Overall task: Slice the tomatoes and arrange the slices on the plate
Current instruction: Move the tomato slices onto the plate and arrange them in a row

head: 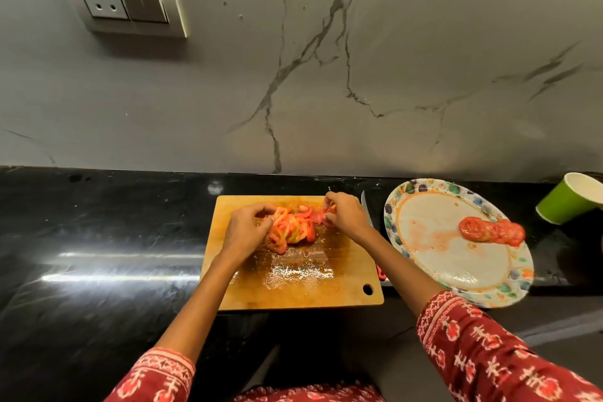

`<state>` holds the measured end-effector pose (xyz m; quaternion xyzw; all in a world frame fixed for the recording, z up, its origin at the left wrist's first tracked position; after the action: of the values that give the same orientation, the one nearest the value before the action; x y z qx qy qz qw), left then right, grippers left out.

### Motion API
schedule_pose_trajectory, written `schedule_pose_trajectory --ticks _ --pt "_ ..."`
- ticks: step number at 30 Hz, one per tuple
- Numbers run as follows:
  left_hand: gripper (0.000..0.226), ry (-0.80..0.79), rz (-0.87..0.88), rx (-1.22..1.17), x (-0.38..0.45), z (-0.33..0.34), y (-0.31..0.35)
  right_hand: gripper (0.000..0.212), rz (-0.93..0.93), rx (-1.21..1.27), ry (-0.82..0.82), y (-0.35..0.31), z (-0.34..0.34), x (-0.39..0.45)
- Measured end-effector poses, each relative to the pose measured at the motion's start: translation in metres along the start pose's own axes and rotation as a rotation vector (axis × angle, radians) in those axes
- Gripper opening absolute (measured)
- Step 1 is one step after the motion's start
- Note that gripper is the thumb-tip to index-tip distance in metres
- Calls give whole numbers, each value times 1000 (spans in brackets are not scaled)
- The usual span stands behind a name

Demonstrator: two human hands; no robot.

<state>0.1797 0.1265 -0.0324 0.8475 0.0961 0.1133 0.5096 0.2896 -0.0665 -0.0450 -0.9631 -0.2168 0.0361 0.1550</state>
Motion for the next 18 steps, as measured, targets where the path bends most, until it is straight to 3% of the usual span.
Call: schedule_pose_trajectory --ticks 4,8,13,18 --pt "21 5 9 -7 5 -1 4 7 1 5 -3 2 -2 2" --pt "22 -5 39 -44 11 -3 11 11 -55 192 -57 -11 -26 8" --pt "28 -104 113 -54 17 2 30 10 -236 339 -295 -47 -51 16" --pt "21 -73 128 1 21 6 34 7 -266 403 -332 -60 -49 19"
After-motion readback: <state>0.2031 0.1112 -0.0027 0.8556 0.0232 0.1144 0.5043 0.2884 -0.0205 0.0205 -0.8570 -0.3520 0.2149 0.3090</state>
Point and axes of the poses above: each hand's wrist, its own x-axis towards the middle knuckle, its own z-axis out of the palm, y = z × x, the point moved 3 cm from there along x, towards the middle knuckle, and after that the axes turned 8 degrees about -x, right-handed, at the moved point
